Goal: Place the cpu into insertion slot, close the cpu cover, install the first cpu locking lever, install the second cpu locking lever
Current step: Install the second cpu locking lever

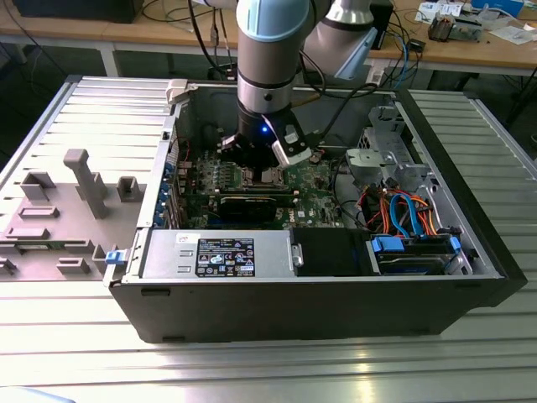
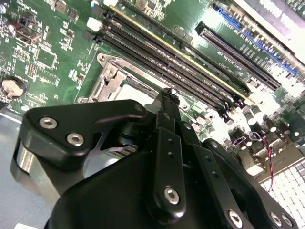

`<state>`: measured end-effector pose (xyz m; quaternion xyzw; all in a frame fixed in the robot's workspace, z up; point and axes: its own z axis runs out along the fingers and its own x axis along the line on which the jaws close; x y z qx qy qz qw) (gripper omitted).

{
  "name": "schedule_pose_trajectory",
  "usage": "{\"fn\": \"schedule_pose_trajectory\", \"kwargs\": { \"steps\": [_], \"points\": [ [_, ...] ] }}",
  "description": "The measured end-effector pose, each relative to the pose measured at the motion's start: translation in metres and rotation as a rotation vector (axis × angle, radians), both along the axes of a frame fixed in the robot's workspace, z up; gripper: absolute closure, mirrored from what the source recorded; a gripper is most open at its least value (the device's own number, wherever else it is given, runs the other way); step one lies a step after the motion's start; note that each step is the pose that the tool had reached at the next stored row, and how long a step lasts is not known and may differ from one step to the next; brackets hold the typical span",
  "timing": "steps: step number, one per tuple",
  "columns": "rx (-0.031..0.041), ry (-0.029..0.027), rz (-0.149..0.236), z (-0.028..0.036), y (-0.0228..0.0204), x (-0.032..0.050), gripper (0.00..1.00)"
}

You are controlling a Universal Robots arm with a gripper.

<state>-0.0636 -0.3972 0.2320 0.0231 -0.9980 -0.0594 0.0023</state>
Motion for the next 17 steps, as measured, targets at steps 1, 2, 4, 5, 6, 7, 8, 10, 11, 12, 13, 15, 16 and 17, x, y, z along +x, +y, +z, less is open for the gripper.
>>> {"fn": "schedule_pose_trajectory", "kwargs": {
  "steps": [1,2,4,5,6,7,8,10,11,12,13,15,16,17],
  "points": [
    [0.0000,-0.0001,0.000,0.0000,-0.0018,0.0000,0.89],
    [-0.0001,0.0000,0.000,-0.0002,-0.0018,-0.0003,0.89],
    [0.0059,0.0005,0.001,-0.0004,-0.0021,-0.0007,0.89],
    [0.0159,0.0013,0.006,-0.0005,-0.0023,-0.0009,0.89],
    [0.0238,0.0018,0.009,-0.0007,-0.0024,-0.0010,0.89],
    [0.0308,0.0022,0.012,-0.0009,-0.0027,-0.0012,0.89],
    [0.0332,0.0027,0.013,-0.0013,-0.0038,-0.0015,0.89],
    [0.0338,0.0041,0.014,-0.0032,-0.0076,-0.0018,0.89],
    [0.0347,0.0045,0.015,-0.0038,-0.0086,-0.0019,0.89],
    [0.0365,0.0049,0.016,-0.0041,-0.0094,-0.0023,0.89],
    [0.0399,0.0051,0.020,-0.0044,-0.0099,-0.0030,0.89],
    [0.0467,0.0053,0.029,-0.0048,-0.0104,-0.0041,0.89],
    [0.0505,0.0054,0.033,-0.0051,-0.0106,-0.0047,0.89],
    [0.0547,0.0055,0.038,-0.0056,-0.0109,-0.0054,0.89]
  ]
}}
